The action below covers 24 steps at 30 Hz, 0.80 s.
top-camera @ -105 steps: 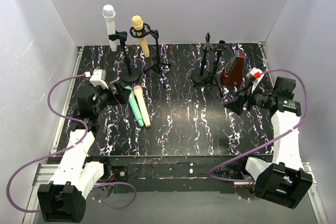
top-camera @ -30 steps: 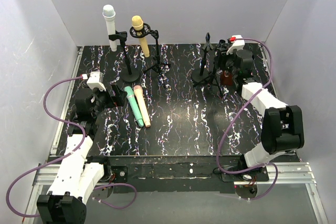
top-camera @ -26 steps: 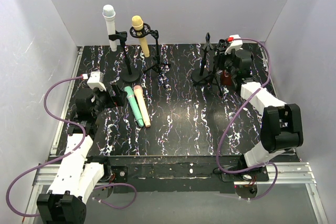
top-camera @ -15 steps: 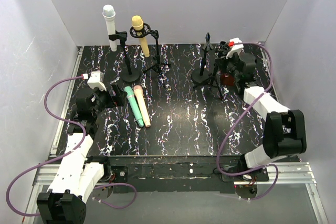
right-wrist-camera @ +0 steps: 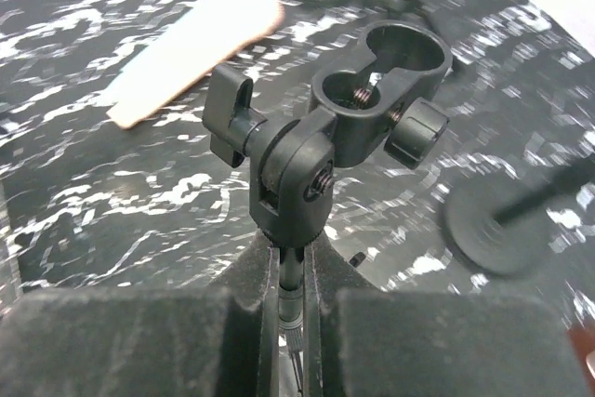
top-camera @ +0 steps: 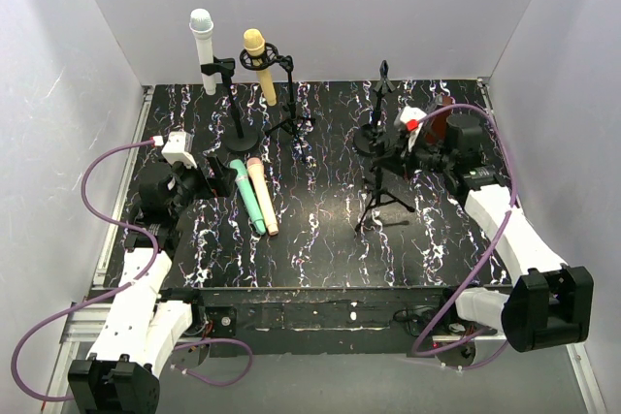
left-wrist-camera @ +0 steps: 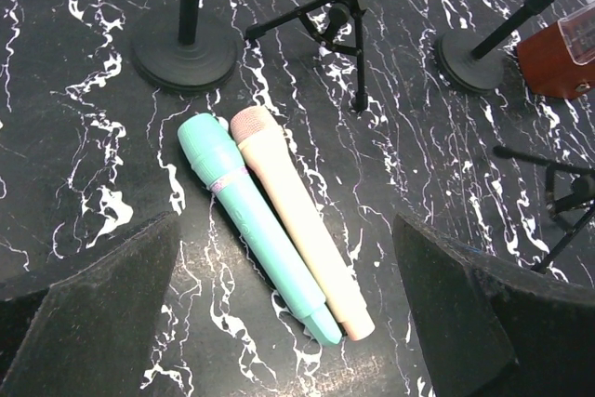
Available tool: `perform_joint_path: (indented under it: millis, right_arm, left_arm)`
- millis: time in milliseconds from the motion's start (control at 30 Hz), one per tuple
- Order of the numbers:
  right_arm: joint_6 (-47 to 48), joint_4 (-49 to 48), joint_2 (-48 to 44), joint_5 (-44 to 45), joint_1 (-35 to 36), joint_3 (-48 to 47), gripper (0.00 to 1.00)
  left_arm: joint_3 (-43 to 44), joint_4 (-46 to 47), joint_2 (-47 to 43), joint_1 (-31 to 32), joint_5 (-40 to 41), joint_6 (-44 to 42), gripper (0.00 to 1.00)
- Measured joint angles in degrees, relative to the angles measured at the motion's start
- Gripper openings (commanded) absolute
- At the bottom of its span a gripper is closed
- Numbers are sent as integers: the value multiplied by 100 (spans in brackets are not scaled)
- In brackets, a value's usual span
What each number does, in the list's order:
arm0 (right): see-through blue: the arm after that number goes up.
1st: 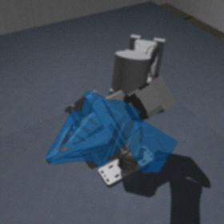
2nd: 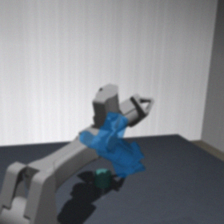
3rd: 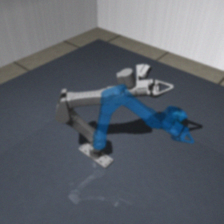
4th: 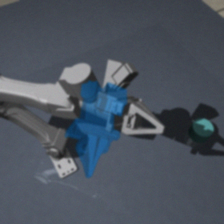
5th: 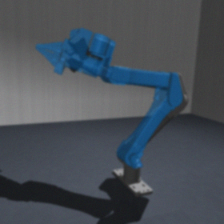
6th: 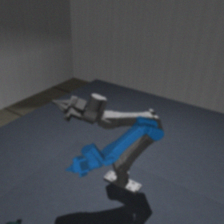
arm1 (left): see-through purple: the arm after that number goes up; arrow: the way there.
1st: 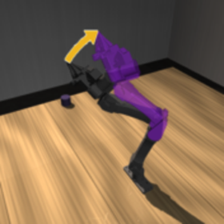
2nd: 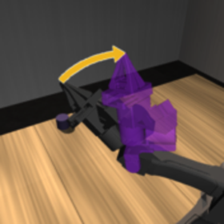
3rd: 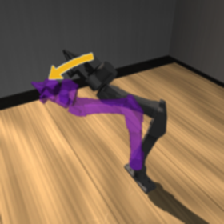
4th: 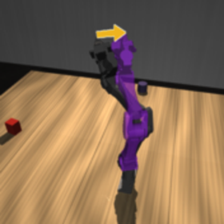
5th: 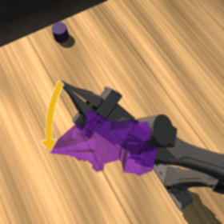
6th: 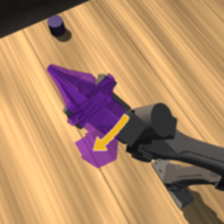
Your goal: Attach the microphones to the stand
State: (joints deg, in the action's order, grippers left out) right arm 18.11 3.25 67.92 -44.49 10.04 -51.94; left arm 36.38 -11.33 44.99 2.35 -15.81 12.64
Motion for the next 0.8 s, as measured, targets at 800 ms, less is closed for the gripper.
perform_joint_path:
  millis: [800]
  right_arm:
    - [1202,350,380,-1456,911,-85,32]
  left_arm:
    - [-2,332,-2,0,-599,94,98]
